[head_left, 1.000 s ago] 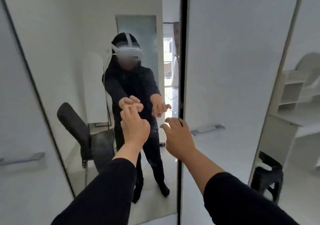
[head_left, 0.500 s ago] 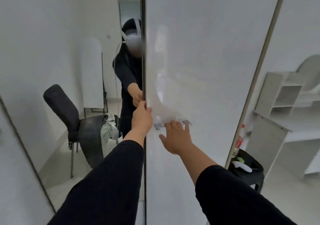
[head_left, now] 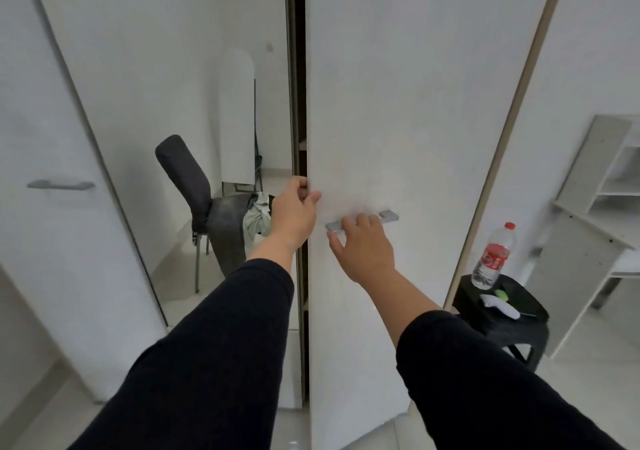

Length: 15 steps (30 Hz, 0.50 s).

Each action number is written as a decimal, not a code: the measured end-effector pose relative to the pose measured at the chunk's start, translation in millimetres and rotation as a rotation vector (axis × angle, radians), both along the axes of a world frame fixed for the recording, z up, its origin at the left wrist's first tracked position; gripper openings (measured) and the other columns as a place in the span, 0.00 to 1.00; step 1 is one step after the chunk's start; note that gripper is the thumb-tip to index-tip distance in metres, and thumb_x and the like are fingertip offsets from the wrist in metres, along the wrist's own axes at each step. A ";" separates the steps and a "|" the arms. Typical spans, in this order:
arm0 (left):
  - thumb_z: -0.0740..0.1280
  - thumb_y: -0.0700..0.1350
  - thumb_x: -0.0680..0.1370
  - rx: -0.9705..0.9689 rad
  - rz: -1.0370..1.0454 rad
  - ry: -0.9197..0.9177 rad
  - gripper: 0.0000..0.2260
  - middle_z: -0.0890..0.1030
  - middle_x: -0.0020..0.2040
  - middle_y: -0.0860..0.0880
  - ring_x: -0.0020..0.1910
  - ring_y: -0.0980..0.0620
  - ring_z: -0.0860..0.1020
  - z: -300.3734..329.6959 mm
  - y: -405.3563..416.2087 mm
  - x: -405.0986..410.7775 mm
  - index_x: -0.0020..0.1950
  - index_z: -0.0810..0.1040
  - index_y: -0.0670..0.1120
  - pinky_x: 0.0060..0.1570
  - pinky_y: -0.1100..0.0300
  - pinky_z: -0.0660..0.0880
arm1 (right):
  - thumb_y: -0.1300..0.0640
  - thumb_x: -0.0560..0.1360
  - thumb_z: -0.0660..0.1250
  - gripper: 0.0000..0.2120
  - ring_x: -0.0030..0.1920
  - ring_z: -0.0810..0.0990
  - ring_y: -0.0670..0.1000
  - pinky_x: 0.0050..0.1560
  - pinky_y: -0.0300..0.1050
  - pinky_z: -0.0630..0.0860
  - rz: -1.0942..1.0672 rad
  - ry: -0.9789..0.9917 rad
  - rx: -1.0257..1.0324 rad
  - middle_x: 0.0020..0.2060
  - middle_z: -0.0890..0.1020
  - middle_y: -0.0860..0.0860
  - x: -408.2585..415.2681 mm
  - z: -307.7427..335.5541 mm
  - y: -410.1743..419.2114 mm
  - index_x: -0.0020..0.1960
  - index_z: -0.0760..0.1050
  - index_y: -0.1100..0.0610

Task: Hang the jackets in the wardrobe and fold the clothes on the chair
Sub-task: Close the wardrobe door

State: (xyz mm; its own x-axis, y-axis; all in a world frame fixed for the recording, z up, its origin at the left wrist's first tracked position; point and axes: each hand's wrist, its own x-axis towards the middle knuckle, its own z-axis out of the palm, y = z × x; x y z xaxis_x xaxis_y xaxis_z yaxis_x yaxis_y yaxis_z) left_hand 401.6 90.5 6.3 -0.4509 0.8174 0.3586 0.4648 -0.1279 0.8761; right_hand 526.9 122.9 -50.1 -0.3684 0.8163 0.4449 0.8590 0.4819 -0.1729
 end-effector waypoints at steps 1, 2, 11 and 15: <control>0.64 0.44 0.79 0.013 0.000 0.009 0.08 0.78 0.49 0.51 0.49 0.54 0.76 -1.1 -9.7 7.7 0.58 0.74 0.47 0.50 0.61 0.71 | 0.43 0.80 0.52 0.21 0.64 0.68 0.58 0.63 0.52 0.68 -0.003 0.022 -0.014 0.58 0.74 0.56 7.0 -1.9 -8.6 0.61 0.72 0.57; 0.65 0.45 0.79 0.025 -0.002 0.023 0.07 0.78 0.48 0.52 0.48 0.54 0.77 -2.6 -19.3 15.9 0.57 0.74 0.47 0.49 0.62 0.71 | 0.44 0.80 0.51 0.21 0.68 0.65 0.58 0.66 0.52 0.66 -0.012 0.023 -0.019 0.61 0.73 0.56 14.7 -3.6 -17.4 0.63 0.71 0.56; 0.67 0.49 0.77 0.111 -0.027 0.146 0.07 0.80 0.44 0.54 0.40 0.61 0.76 -12.2 -95.3 112.1 0.51 0.74 0.48 0.44 0.65 0.74 | 0.49 0.83 0.46 0.22 0.77 0.50 0.55 0.75 0.58 0.52 -0.054 -0.017 -0.091 0.76 0.58 0.53 109.9 -5.9 -89.7 0.73 0.61 0.56; 0.66 0.51 0.77 0.138 -0.027 0.210 0.07 0.79 0.43 0.56 0.40 0.61 0.78 -15.4 -122.1 170.3 0.50 0.73 0.49 0.39 0.70 0.70 | 0.51 0.83 0.46 0.21 0.76 0.55 0.53 0.74 0.58 0.55 -0.034 0.027 -0.106 0.76 0.57 0.53 162.5 -8.4 -111.7 0.73 0.61 0.57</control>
State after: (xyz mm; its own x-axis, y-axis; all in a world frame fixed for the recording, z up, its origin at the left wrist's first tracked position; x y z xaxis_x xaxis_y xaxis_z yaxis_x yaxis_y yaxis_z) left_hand 571.8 -31.5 -9.1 -0.3338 0.7648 0.5511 0.6296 -0.2542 0.7341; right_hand 689.4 11.2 -58.4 -0.3284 0.8713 0.3647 0.8690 0.4300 -0.2447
